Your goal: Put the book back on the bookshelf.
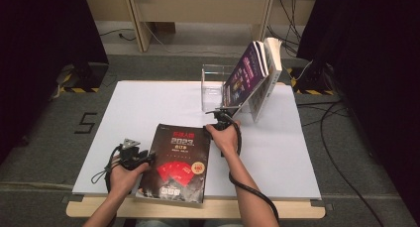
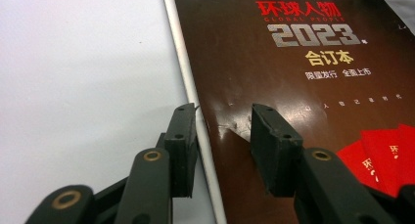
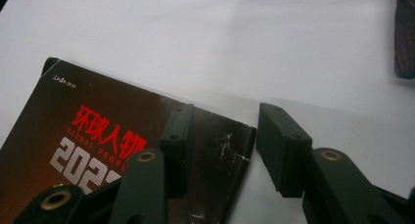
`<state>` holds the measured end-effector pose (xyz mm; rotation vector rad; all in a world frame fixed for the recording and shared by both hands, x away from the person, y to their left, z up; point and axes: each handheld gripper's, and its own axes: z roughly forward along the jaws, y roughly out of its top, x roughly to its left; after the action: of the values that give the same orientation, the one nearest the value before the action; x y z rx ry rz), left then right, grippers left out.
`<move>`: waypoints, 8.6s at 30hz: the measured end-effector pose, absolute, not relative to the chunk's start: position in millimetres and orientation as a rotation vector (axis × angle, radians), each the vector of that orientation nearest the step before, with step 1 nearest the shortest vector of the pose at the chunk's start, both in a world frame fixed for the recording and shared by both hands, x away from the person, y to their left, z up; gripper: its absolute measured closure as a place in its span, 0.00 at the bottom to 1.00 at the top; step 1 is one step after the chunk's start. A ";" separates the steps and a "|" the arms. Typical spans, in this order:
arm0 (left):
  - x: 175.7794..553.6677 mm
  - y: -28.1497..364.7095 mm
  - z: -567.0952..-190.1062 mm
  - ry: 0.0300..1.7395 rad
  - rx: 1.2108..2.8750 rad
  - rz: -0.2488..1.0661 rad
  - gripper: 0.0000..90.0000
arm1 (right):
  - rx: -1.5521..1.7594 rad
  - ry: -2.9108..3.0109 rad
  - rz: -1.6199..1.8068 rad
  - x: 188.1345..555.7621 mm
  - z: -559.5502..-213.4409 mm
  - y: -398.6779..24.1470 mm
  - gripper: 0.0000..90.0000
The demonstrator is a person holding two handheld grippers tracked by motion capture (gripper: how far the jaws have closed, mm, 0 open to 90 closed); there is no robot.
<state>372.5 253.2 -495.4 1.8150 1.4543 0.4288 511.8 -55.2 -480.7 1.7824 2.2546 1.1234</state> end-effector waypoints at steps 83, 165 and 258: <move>368.8 263.1 -476.7 1.432 1.721 0.499 0.46 | 1.478 1.974 1.581 440.8 -390.0 -66.3 0.98; 371.0 265.2 -479.7 1.421 1.709 0.483 0.48 | 1.329 1.420 1.545 547.4 -272.3 -90.9 0.98; 368.0 253.2 -481.8 1.388 1.740 0.462 0.50 | 1.496 1.686 1.259 521.5 -284.7 -78.2 0.97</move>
<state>368.0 253.2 -481.8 1.7399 1.3884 0.4625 521.5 -78.2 -284.7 1.4962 1.6865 1.2594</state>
